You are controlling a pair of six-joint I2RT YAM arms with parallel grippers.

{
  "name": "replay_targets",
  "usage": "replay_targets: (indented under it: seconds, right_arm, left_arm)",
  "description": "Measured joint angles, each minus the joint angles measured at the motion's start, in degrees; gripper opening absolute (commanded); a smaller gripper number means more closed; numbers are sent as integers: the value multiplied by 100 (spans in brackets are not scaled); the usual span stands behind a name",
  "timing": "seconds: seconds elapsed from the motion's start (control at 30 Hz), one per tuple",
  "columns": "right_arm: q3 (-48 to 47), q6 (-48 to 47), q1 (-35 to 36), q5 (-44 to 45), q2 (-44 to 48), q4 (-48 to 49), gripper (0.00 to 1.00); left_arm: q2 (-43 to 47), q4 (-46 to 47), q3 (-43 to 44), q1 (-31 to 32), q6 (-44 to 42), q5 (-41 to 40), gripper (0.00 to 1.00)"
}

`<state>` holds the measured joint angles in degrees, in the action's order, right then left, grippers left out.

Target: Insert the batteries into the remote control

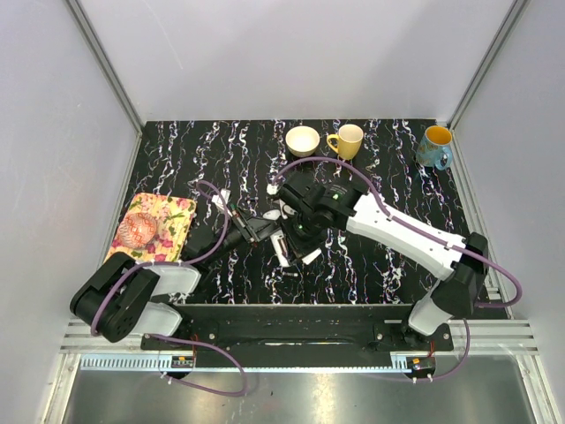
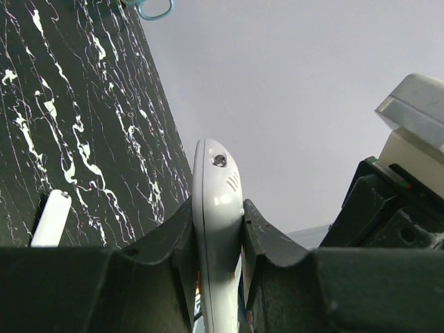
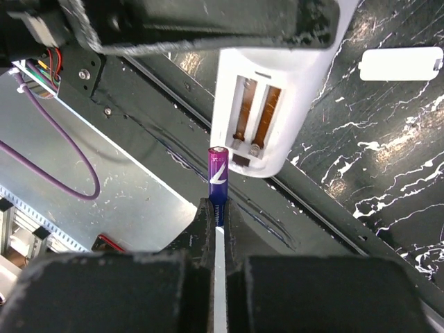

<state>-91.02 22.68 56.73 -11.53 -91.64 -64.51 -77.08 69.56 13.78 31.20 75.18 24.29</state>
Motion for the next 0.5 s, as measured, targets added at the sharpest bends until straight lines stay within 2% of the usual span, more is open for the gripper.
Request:
replay_targets:
  seconds: [0.5]
  right_arm:
    - [-389,116,0,293,-372,37,0]
  left_arm:
    - [-96,103,-2,79,127,-175,0]
